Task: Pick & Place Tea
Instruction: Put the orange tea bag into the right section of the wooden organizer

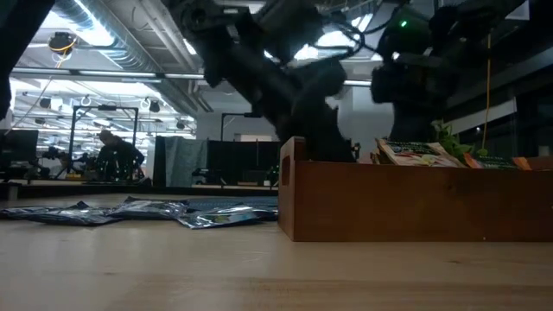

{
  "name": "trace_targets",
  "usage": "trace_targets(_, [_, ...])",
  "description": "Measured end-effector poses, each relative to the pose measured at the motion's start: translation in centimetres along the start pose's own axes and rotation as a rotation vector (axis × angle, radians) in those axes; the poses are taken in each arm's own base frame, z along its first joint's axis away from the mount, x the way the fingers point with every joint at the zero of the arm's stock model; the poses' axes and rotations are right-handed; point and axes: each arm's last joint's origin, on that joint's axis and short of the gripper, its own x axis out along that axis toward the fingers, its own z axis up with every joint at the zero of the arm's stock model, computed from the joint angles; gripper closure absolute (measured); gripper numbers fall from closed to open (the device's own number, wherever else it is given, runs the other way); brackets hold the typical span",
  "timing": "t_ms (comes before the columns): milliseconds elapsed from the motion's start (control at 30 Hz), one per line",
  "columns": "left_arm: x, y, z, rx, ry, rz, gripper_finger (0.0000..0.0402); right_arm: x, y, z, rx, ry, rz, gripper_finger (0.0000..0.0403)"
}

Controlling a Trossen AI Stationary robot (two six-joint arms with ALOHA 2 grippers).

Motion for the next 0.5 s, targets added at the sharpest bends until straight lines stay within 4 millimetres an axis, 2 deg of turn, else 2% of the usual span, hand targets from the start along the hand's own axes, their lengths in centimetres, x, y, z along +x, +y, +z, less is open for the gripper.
trace_targets(300, [-3.1,-1.4,2.1,0.079,-0.076,0.033,0.0394,-5.0,2.1,-1.7,-0.034,-0.148,-0.093,0.0396])
trace_targets(500, [-4.7,-1.8,3.5,0.098,-0.150,0.020,0.0398,-7.3,3.8,-3.2,-0.053,-0.254,-0.100,0.0396])
